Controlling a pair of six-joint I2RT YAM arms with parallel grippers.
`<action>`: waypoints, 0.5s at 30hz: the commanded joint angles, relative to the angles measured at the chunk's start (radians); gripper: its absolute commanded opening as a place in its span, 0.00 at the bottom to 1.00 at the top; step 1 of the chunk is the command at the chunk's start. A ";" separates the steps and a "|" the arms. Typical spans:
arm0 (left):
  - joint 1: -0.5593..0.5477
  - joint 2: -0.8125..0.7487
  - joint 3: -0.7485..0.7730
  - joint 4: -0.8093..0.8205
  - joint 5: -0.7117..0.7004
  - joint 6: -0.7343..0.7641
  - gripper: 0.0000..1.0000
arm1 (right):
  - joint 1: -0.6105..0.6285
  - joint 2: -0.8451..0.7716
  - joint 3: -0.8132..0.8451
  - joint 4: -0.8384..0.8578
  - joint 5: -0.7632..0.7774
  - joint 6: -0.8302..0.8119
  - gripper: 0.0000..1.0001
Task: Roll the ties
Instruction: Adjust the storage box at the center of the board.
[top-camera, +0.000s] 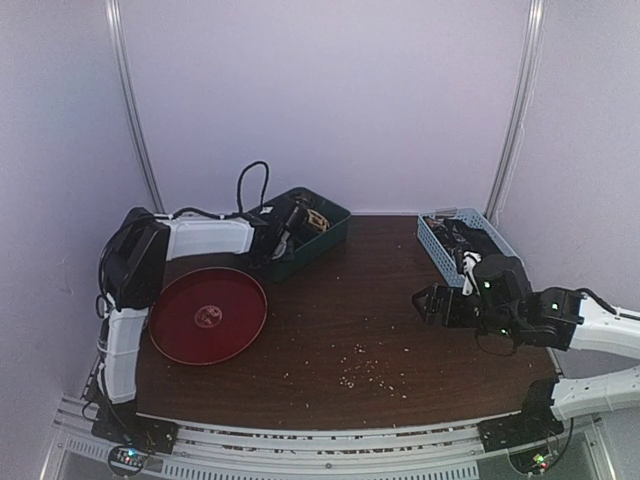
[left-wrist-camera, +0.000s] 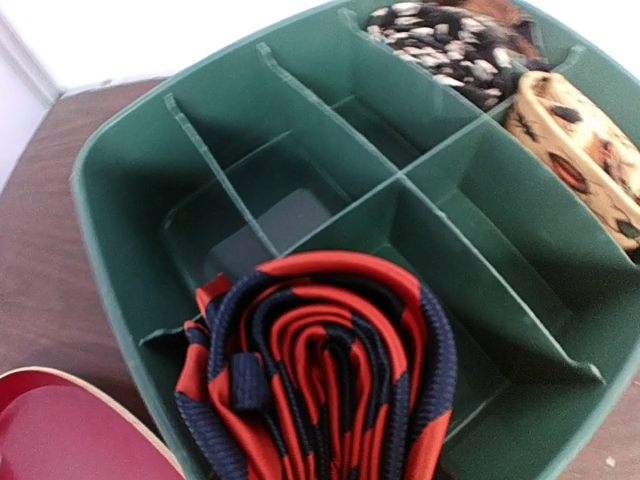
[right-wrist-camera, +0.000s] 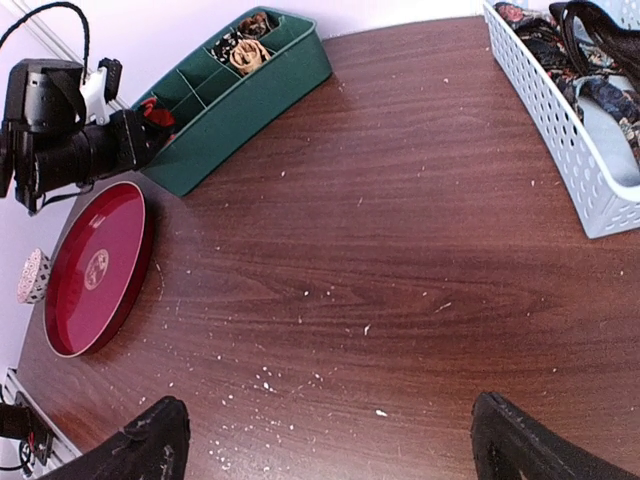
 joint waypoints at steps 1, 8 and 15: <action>-0.091 0.031 -0.076 0.062 0.234 0.111 0.15 | 0.006 0.047 0.073 -0.016 0.090 -0.047 1.00; -0.170 0.017 -0.134 0.129 0.285 0.153 0.15 | -0.052 0.166 0.187 0.022 0.113 -0.124 1.00; -0.235 -0.011 -0.205 0.188 0.313 0.188 0.15 | -0.232 0.438 0.364 0.084 0.001 -0.223 0.82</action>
